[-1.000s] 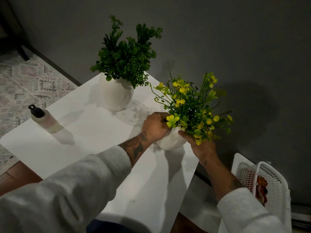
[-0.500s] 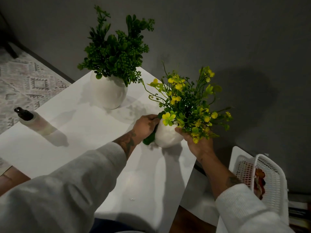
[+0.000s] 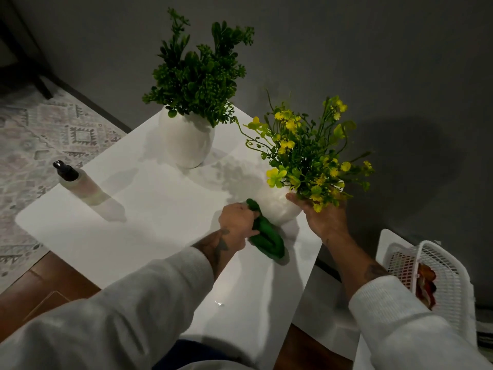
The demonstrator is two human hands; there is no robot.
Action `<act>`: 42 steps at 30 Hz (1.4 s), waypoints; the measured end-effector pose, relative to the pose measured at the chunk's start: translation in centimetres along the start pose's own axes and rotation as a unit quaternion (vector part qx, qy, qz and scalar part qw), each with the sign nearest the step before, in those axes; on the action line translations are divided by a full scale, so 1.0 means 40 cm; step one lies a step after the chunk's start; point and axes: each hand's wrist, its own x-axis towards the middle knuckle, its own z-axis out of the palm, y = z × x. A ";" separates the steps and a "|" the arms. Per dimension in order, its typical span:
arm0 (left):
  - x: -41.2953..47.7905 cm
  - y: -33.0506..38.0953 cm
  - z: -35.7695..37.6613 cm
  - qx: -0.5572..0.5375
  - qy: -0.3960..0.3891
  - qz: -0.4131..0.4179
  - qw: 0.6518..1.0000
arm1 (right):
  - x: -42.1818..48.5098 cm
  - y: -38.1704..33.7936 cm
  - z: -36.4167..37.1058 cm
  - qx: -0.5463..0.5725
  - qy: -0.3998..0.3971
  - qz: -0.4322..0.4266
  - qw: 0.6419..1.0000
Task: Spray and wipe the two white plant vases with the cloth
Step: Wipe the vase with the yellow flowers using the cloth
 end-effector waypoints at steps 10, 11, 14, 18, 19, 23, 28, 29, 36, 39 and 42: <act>0.021 0.200 -0.003 0.177 -0.014 0.230 0.957 | 0.009 0.003 -0.002 0.033 -0.027 0.074 0.996; 0.026 0.205 0.000 0.221 -0.019 0.269 0.937 | 0.011 0.006 -0.001 0.012 -0.030 0.074 0.997; 0.009 0.202 0.000 0.336 -0.012 0.379 0.862 | 0.017 0.022 0.005 -0.050 -0.055 0.091 0.993; -0.022 0.166 -0.003 0.284 0.046 0.374 0.882 | 0.018 0.041 0.007 -0.108 -0.061 0.101 0.987; -0.027 0.152 0.000 0.255 0.054 0.359 0.896 | 0.017 0.041 0.007 -0.115 -0.064 0.094 0.987; -0.065 0.104 0.012 0.219 0.073 0.359 0.904 | 0.011 0.040 0.008 -0.112 -0.053 0.079 0.989; -0.059 0.103 0.019 0.246 0.071 0.400 0.880 | 0.006 0.030 0.002 -0.081 -0.035 0.057 0.995; -0.044 0.109 0.016 0.255 0.066 0.391 0.882 | 0.005 0.026 -0.001 -0.057 -0.033 0.062 0.996; 0.026 0.170 -0.014 0.339 0.018 0.378 0.861 | 0.011 0.022 -0.006 -0.010 -0.051 0.071 0.996; 0.004 0.155 -0.012 0.319 0.020 0.407 0.855 | 0.016 0.035 -0.008 -0.088 -0.067 0.074 0.991; -0.032 0.123 0.012 0.338 0.064 0.432 0.834 | 0.016 0.042 -0.002 -0.109 -0.068 0.096 0.987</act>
